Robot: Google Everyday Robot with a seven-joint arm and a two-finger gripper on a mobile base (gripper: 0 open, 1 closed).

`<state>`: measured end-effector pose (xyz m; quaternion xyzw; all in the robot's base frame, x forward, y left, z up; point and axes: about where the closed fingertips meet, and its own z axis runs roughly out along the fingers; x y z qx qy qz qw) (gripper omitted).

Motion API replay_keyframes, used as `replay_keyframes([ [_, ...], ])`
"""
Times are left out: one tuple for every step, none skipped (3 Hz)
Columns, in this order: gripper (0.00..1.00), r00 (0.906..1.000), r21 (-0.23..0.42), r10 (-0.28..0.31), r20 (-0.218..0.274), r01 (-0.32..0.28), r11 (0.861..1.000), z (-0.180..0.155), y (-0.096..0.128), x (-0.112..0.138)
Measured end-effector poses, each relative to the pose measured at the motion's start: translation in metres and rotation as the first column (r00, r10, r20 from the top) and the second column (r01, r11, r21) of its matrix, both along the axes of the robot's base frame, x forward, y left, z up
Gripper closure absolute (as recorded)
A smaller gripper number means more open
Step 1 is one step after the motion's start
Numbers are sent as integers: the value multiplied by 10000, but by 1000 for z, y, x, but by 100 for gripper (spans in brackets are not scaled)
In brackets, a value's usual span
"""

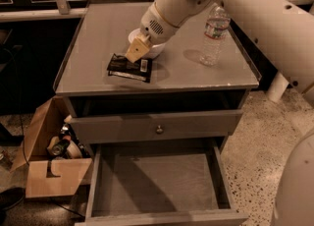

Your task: Pick rxbar chocolate from middle drawer and place on counter

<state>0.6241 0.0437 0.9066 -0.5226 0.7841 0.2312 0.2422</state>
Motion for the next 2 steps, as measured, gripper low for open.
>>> replay_keyframes([
  [100, 9998, 4, 172, -34, -172, 9999, -12, 2, 4],
  [100, 9987, -74, 498, -61, -498, 9987, -19, 5, 9],
])
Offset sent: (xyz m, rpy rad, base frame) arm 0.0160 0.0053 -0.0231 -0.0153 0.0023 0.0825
